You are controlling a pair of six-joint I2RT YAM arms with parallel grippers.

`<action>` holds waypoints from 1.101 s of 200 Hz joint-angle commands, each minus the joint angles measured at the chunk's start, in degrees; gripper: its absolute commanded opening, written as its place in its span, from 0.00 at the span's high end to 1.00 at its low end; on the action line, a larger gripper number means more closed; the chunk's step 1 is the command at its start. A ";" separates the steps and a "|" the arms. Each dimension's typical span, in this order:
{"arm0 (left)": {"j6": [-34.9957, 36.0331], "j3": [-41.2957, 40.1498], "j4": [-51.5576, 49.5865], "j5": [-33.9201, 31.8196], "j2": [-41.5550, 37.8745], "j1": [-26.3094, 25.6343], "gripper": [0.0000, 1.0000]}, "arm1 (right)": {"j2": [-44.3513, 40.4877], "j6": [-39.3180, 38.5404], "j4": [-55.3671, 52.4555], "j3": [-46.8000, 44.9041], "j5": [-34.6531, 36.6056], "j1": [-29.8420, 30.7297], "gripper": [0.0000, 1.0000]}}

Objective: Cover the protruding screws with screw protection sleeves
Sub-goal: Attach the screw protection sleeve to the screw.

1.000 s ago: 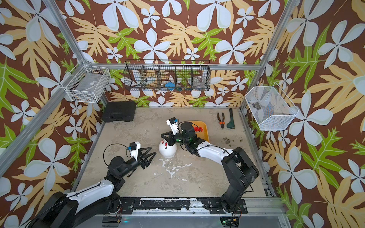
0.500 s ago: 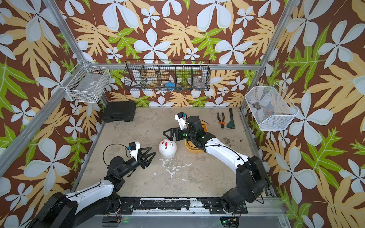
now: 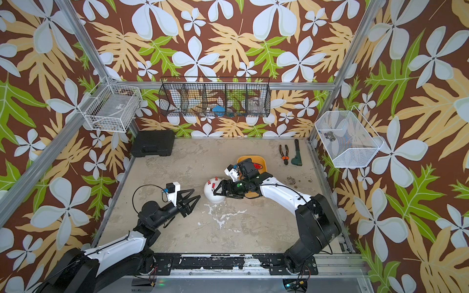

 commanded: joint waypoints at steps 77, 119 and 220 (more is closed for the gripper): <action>0.90 0.52 0.25 0.29 -0.19 0.04 0.41 | 1.95 21.48 12.91 -3.83 -3.06 -1.71 0.09; 0.88 0.52 0.01 0.47 -0.40 -0.02 0.41 | 2.59 22.11 13.17 -2.82 -1.59 -1.71 0.08; 0.89 0.52 -0.09 0.39 -0.74 -0.02 0.41 | 5.19 26.57 18.78 -3.63 -2.11 -1.70 0.08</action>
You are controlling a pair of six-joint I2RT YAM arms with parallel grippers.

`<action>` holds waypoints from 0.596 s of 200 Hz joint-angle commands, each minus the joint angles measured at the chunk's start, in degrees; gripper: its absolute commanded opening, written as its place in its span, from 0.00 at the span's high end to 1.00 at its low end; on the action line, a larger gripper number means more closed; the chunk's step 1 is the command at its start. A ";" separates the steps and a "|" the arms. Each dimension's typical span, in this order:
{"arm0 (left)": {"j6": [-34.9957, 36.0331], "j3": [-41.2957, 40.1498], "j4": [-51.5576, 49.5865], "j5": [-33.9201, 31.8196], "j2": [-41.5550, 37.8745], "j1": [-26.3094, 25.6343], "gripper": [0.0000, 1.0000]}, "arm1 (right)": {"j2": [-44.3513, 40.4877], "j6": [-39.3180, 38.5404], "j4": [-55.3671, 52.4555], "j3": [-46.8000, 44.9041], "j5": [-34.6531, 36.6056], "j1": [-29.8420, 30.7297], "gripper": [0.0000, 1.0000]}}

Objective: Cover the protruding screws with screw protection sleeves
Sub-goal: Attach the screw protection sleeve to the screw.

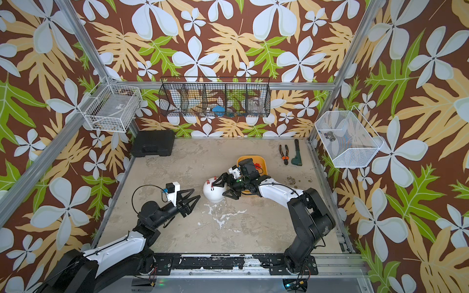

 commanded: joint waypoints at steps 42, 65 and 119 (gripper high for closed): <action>0.92 0.44 0.22 0.35 -0.07 -0.03 0.41 | 1.45 -0.23 1.00 0.09 1.46 0.06 0.08; 0.93 0.44 0.24 0.28 -0.12 -0.02 0.41 | 1.84 -0.30 0.48 0.49 2.17 0.15 0.06; 0.94 0.52 0.01 0.28 -0.02 -0.02 0.41 | 2.00 -2.42 -2.74 0.96 4.76 0.10 0.05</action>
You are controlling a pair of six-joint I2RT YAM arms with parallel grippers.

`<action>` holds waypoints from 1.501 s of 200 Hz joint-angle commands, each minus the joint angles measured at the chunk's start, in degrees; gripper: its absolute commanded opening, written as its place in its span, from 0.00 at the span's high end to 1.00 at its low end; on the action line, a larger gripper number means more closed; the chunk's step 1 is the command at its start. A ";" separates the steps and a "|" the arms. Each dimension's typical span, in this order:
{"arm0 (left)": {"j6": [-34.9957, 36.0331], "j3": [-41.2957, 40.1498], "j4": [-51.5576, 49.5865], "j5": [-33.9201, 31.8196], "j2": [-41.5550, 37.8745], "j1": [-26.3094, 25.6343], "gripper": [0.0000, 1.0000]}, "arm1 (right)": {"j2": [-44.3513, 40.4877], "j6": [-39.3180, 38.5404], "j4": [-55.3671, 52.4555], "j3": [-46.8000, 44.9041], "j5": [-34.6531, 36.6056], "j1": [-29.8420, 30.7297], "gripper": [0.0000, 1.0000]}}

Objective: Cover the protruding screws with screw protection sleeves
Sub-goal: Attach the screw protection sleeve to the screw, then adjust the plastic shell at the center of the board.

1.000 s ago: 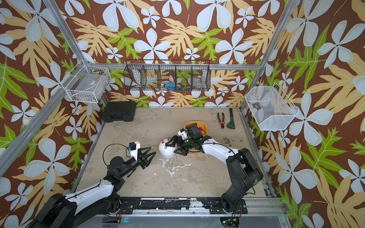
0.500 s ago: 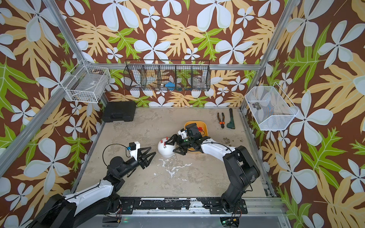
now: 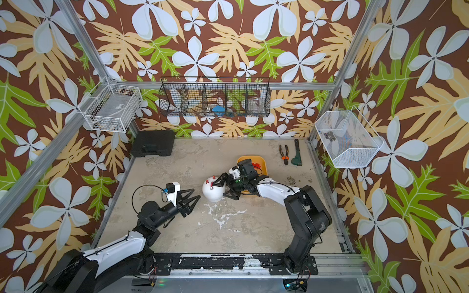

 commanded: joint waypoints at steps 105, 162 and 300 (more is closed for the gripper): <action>-13.23 6.68 -12.99 -4.51 2.02 0.04 0.39 | -12.45 -16.74 -10.35 0.32 22.89 0.17 0.05; -37.09 7.82 -14.79 8.44 -0.75 0.14 0.24 | -30.30 -30.02 10.05 -16.60 44.62 -0.48 0.02; -49.66 24.29 -26.44 20.49 23.08 1.88 0.19 | -50.84 -30.79 45.19 -48.66 53.62 -0.49 0.02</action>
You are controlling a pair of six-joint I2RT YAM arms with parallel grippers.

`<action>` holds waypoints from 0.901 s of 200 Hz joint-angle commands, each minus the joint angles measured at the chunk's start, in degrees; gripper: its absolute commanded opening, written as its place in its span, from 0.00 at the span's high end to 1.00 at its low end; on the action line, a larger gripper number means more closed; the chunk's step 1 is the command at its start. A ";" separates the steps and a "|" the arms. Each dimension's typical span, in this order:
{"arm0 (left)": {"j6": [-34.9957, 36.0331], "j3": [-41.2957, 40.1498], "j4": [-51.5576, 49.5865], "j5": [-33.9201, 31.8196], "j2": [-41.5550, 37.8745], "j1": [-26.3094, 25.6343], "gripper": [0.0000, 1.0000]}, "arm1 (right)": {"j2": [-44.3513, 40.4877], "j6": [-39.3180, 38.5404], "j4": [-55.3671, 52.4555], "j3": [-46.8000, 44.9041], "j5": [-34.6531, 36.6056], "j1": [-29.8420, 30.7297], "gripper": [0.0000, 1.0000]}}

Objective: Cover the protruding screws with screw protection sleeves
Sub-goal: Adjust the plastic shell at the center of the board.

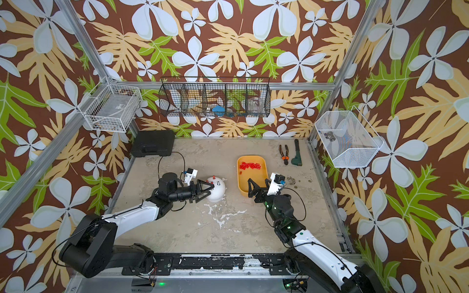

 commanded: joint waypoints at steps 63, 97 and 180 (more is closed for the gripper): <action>-4.49 2.22 -4.07 -2.25 2.36 1.49 0.19 | -1.06 0.07 15.25 -8.45 -0.21 0.73 0.04; -5.57 3.15 -5.48 -3.13 3.33 2.67 0.18 | -0.51 0.34 17.02 -9.06 -0.77 1.21 0.04; 3.98 13.75 -21.24 -4.70 6.11 2.99 0.21 | -0.07 -2.45 16.97 -7.91 -1.01 2.11 0.04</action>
